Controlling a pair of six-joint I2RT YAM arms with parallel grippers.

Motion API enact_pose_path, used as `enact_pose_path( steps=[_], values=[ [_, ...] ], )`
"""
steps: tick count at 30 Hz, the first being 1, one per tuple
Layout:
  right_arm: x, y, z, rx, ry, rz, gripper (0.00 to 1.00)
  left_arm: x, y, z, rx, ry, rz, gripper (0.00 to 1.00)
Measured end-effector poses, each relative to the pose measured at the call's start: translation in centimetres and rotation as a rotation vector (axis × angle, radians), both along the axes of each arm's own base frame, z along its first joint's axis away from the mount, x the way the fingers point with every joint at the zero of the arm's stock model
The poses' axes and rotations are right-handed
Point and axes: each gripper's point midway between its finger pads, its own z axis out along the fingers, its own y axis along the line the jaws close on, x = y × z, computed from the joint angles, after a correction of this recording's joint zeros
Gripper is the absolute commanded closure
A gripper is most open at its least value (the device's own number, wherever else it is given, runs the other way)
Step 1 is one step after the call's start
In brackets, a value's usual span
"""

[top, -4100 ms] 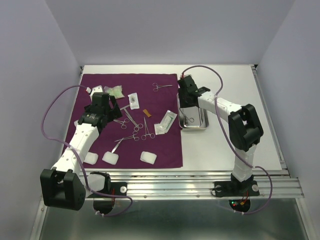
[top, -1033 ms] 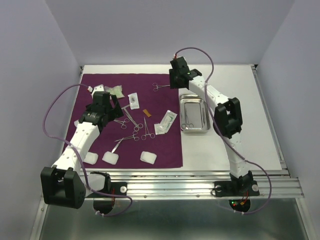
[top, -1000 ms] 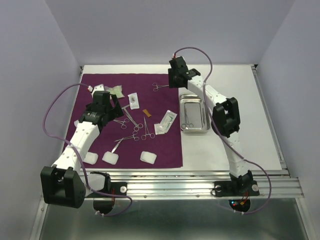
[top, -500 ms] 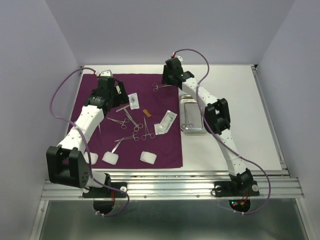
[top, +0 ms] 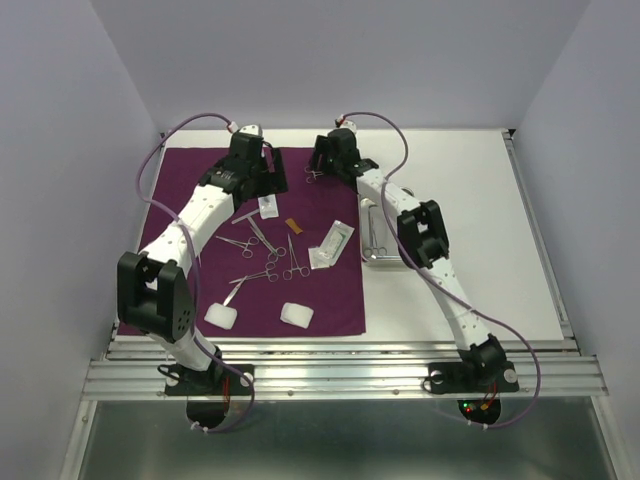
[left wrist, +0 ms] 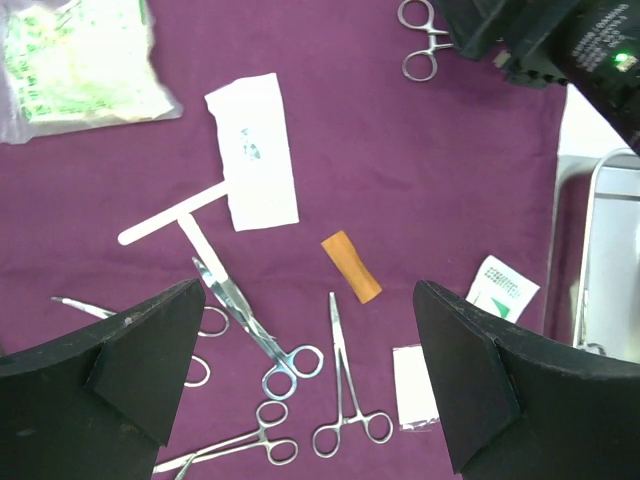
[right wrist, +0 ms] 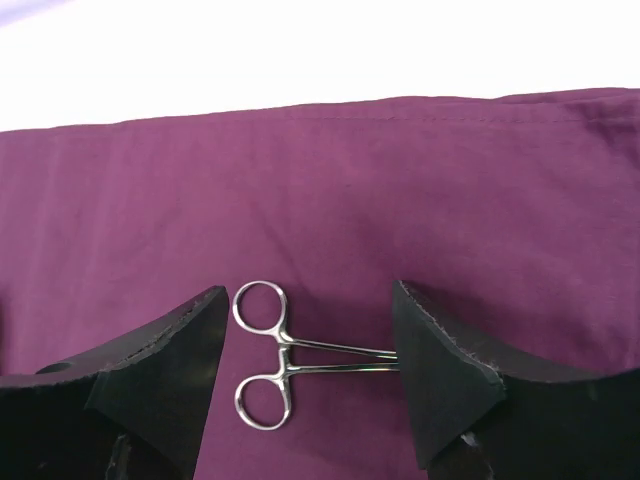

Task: Prepare the surgical pack
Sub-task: Move the medical item into the surgical kit.

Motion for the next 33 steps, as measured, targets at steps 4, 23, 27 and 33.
enact_pose_path(
  steps=[4, 23, 27, 33],
  values=[
    [-0.2, 0.7, 0.1, 0.033, 0.006, 0.029, 0.28, 0.1, -0.4, 0.1, -0.002, -0.002, -0.014, 0.01],
    [-5.6, 2.0, -0.1, 0.048, 0.117, 0.275, 0.28, 0.1, -0.4, 0.1, -0.002, -0.002, -0.014, 0.01],
    [-7.3, 1.9, -0.1, 0.033, 0.168, 0.326, 0.28, 0.3, -0.4, 0.7, -0.004, -0.009, -0.014, 0.01],
    [-10.0, 1.3, 0.3, -0.001, 0.229, 0.382, 0.27, 2.1, -1.0, 3.3, -0.019, -0.07, -0.019, 0.01]
  ],
)
